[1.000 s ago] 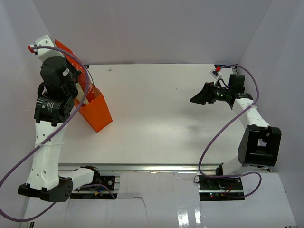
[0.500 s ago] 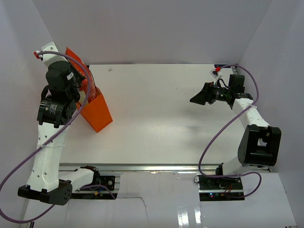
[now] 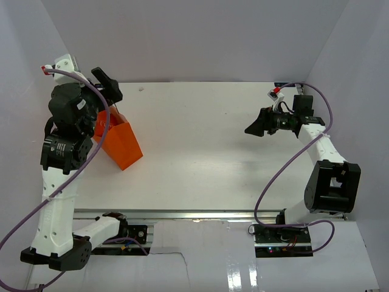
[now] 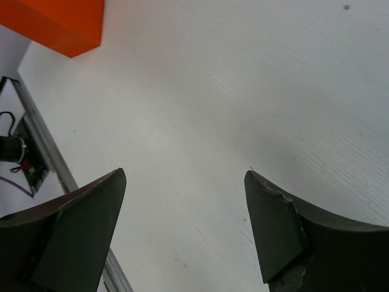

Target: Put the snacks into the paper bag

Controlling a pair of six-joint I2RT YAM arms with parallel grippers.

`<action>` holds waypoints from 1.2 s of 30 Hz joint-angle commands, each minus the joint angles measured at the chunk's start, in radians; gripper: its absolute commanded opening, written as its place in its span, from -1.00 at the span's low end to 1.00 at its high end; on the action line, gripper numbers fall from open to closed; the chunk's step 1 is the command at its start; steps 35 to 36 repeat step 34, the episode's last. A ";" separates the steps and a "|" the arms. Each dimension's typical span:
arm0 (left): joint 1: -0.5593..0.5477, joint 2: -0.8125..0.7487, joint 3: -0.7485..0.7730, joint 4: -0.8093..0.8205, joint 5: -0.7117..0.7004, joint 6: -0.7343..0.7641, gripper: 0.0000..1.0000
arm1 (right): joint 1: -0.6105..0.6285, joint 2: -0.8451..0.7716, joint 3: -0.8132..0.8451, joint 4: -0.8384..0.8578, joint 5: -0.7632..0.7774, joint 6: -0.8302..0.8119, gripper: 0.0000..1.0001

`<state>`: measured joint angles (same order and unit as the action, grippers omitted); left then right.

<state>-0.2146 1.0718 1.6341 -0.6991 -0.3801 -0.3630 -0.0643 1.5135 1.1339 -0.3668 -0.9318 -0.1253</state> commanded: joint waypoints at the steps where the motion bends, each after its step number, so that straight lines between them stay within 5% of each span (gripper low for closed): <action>1: 0.000 -0.009 0.003 0.052 0.454 0.070 0.96 | 0.001 -0.041 0.076 -0.125 0.118 -0.164 0.74; 2: 0.001 -0.004 -0.028 0.076 0.651 0.070 0.96 | 0.001 -0.061 0.081 -0.138 0.195 -0.221 0.83; 6: 0.001 -0.027 -0.207 0.195 0.927 -0.017 0.96 | 0.001 -0.140 0.069 -0.146 0.393 -0.328 0.99; 8: 0.000 -0.053 -0.310 0.262 1.030 -0.062 0.96 | 0.001 -0.168 0.064 -0.144 0.473 -0.344 0.80; 12: -0.008 -0.162 -0.555 0.377 1.029 -0.129 0.96 | 0.000 -0.226 0.073 -0.167 0.550 -0.323 0.80; 18: -0.012 -0.248 -0.718 0.394 1.027 -0.143 0.96 | -0.002 -0.337 0.037 -0.156 0.582 -0.281 0.80; 36: -0.014 -0.348 -0.798 0.325 0.974 -0.105 0.96 | -0.002 -0.549 -0.097 -0.044 0.685 -0.123 0.80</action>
